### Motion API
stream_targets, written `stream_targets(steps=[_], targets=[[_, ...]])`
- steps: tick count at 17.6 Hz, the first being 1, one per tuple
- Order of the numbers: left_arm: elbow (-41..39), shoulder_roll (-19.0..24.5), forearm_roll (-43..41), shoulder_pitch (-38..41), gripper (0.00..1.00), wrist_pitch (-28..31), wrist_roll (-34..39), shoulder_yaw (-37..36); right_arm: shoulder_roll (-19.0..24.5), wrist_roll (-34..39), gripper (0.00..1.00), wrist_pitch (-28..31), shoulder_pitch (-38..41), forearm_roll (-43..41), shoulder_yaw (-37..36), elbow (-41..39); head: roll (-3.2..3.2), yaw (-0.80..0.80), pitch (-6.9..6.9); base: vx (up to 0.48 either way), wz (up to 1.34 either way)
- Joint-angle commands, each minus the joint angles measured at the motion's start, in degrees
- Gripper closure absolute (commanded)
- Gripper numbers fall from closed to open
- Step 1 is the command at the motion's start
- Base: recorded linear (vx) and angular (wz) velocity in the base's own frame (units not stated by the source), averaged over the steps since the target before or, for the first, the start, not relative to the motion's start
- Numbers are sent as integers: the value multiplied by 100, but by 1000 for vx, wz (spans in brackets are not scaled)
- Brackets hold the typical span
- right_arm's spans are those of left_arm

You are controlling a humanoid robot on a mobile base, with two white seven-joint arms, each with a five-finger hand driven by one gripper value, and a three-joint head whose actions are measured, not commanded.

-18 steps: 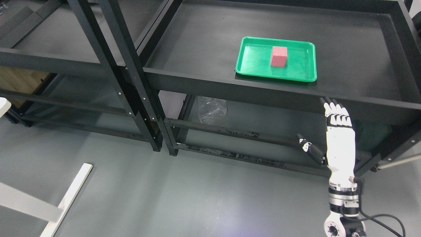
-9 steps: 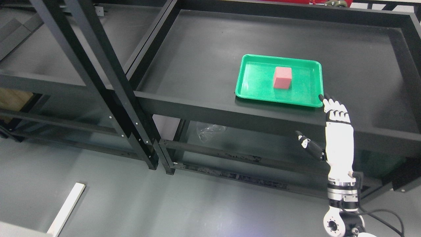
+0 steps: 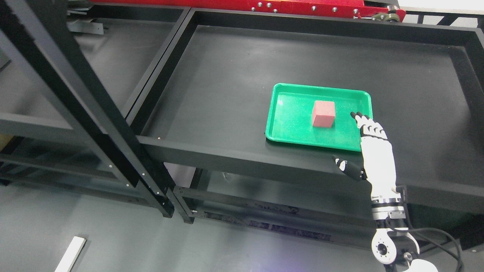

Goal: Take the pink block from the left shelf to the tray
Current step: 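Reach the right hand over the green tray toward the pink block, then close the right hand around the pink block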

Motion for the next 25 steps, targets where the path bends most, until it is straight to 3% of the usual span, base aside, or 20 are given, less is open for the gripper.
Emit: stream_targets(steps=[1,7,25], targets=[[-100,100,0,-167,0,-3,4,0,-95,1095,1,37,-113,3,-75,24,0,0,0,233,-90],[-100,100,0,-167,0,-3,4,0,-95,1718,1,37,-139,3,-39,147,0,0,0,202,-101],[-100,100,0,-167,0,-3,4,0,-95,2150,1,-16,-473,38,312,788,0,0,0,112,-49]])
